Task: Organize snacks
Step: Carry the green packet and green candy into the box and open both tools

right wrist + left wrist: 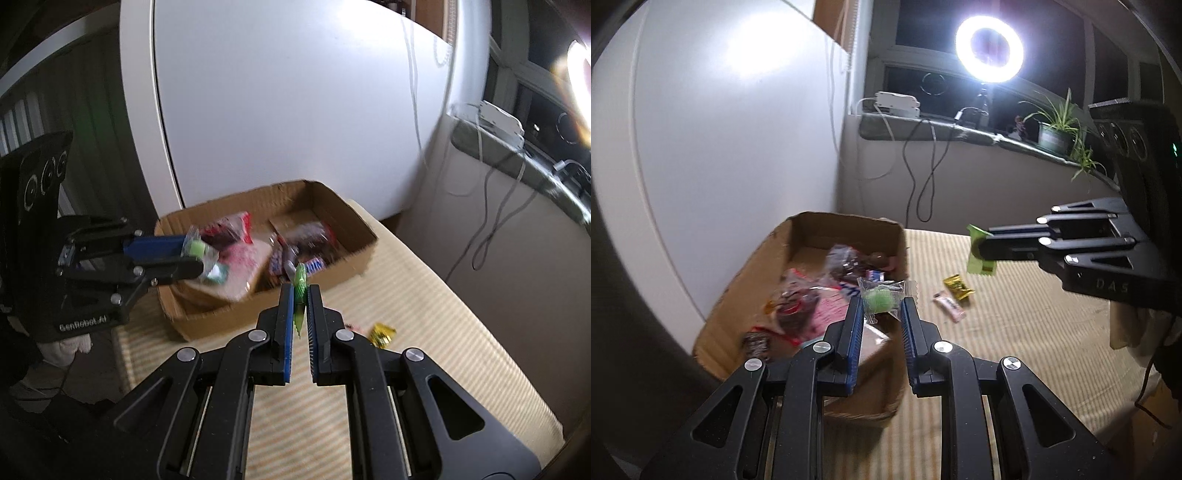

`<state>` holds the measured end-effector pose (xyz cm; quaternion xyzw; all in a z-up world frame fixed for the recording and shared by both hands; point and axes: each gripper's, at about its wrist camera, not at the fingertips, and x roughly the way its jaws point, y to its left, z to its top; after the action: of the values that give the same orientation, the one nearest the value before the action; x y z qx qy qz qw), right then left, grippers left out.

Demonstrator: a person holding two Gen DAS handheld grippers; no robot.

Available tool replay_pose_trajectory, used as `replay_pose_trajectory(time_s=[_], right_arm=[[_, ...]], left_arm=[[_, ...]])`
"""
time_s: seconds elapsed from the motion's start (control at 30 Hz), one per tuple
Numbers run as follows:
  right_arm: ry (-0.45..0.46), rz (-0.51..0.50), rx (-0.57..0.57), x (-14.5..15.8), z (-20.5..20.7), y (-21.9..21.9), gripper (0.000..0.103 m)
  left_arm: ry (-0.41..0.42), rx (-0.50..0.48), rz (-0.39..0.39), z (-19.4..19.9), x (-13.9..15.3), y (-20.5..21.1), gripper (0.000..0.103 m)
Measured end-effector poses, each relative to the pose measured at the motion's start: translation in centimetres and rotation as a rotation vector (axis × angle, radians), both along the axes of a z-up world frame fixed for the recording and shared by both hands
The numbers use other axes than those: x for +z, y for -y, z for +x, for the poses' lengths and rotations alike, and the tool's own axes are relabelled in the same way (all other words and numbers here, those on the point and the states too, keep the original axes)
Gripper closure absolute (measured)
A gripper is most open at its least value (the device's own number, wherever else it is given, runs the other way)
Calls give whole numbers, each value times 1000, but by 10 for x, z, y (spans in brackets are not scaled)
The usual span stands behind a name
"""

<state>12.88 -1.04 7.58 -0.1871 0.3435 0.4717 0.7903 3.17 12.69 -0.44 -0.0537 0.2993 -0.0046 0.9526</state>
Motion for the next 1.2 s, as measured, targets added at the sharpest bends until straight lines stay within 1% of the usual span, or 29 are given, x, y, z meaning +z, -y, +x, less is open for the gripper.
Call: replay_pose_trajectory(time_s=[0.27,0.63,0.87,1.2], right_arm=[[-10,-5,21,-3,12,-37,96],[-39,-14,20,-17,36,-73,96],[-79,-16,19,-28,51,-85,96],[-112,-17,17,-40,61,-93,96]], left_arm=[[-13,30,-16,-6,-8,-22,84],[-26,31,-19,1,-12,-27,84],[-37,30,-19,9,-16,-30,84],[-47,27,-12,14,-18,-29,83]])
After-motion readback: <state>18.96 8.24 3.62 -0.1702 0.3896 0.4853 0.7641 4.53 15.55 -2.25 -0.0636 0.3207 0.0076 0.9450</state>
